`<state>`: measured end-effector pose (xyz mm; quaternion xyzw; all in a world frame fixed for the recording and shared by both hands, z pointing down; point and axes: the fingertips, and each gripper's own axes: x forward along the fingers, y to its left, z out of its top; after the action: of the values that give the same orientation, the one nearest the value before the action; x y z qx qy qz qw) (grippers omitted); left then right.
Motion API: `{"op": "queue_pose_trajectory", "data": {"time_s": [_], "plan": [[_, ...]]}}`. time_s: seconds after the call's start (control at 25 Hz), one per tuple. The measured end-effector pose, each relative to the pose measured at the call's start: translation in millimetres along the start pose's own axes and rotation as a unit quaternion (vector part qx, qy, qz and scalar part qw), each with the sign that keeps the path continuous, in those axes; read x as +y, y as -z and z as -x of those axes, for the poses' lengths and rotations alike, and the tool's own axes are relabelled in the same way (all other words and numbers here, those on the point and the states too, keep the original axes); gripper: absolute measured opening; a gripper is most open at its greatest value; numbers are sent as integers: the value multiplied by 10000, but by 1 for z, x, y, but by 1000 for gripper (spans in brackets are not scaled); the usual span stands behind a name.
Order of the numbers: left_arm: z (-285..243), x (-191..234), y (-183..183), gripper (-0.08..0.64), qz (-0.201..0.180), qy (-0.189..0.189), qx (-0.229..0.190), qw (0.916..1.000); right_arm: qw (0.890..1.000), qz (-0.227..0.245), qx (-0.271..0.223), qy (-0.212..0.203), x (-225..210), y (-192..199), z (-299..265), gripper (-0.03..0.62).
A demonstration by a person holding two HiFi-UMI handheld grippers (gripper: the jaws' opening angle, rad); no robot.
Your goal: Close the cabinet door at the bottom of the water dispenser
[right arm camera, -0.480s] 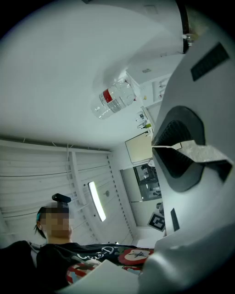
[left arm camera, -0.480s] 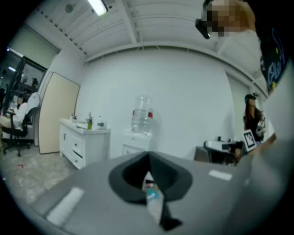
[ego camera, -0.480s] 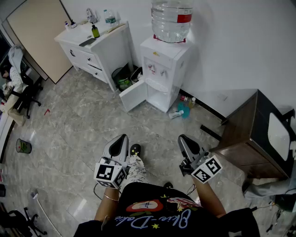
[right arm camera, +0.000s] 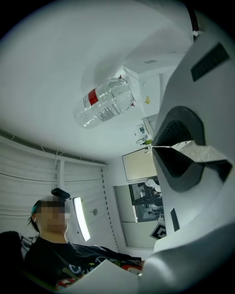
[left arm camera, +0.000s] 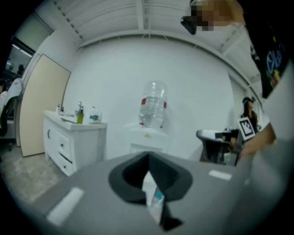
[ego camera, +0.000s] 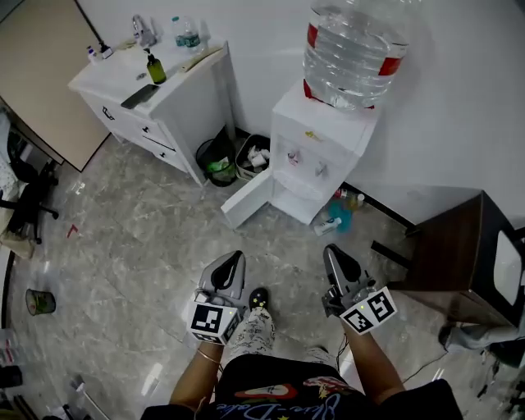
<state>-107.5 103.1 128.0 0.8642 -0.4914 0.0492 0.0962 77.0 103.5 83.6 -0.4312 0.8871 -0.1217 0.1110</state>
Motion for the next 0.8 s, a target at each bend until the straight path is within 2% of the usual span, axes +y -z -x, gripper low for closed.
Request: {"op": "queue_pose_trajectory", "data": {"time_s": [0.12,0.32,0.52,0.64,0.8], "plan": [[-34,23,16,2,-120,193,89,9997,9999,-11,60,107,-15,23,-44,17],[-89,57,74,2,204,287,294,9989,9993,-211,214,227,-57,89,-96,17],[-139,92,155,1,130,97,278,9995,9980,-154,576,215,-113,185,-129,17],[-165,115,197,0,6,82,336,9994,9980,-177,550,240,-140,221,-143,17],[-192,149,235,2,-211,56,397,9990,9976,-237,625,165,-156,263,-148,17]]}}
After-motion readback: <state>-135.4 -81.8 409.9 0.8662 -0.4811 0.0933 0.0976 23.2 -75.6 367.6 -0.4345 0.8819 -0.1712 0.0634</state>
